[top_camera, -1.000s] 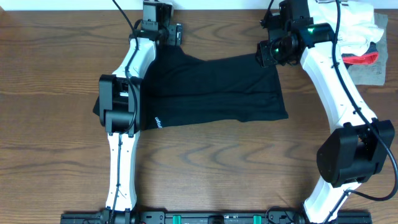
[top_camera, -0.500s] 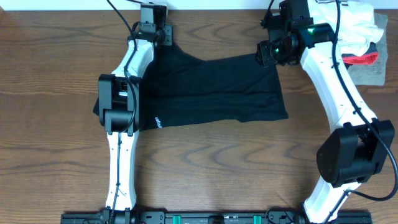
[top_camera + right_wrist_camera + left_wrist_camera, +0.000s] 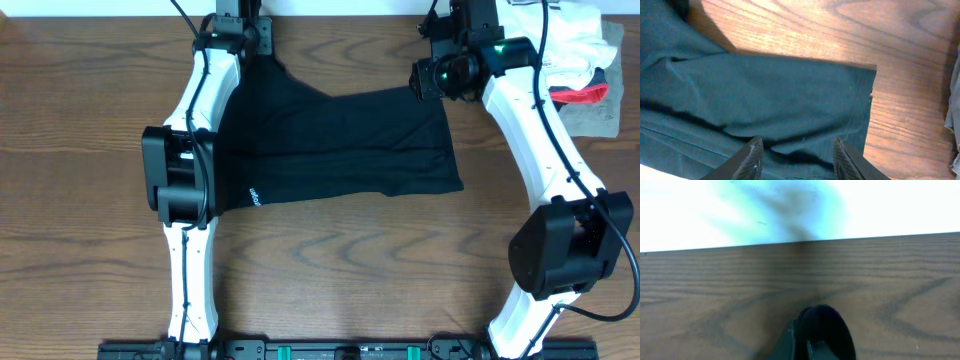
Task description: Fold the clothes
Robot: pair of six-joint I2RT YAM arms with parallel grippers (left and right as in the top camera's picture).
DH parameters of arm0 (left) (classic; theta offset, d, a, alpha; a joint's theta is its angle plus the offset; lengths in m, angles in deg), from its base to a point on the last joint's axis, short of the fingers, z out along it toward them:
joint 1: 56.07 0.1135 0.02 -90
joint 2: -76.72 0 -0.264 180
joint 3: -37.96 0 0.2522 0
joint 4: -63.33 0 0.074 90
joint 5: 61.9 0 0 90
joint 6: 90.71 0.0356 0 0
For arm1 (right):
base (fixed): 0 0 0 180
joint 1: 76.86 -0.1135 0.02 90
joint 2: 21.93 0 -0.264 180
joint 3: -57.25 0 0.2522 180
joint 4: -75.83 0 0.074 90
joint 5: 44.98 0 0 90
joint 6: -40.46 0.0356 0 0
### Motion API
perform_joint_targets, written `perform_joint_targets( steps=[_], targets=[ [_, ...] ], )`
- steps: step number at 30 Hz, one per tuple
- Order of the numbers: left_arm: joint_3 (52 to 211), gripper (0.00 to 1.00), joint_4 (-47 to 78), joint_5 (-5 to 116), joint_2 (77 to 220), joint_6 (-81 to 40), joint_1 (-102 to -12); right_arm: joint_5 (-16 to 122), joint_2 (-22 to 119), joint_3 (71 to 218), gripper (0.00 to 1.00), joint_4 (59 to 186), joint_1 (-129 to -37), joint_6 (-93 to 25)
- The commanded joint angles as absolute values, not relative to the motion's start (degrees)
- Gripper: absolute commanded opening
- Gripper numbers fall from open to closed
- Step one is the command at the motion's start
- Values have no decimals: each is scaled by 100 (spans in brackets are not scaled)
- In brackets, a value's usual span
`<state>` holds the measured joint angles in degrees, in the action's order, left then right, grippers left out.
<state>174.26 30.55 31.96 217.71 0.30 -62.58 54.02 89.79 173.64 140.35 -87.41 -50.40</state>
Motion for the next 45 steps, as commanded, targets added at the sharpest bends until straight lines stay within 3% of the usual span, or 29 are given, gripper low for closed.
perform_joint_targets(
  steps=[1,21,45],
  targets=[
    [17513,6,2755,3107,21620,-83,-6238,5382,9115,17434,43,14018,-8787,-5134],
    [17511,6,-250,3107,20593,-448,-6238,4429,10533,17434,43,12766,-8575,-5040],
    [17492,6,-558,3096,20595,-446,-6236,4342,11353,17434,47,11686,-8308,-4695]
  ],
)
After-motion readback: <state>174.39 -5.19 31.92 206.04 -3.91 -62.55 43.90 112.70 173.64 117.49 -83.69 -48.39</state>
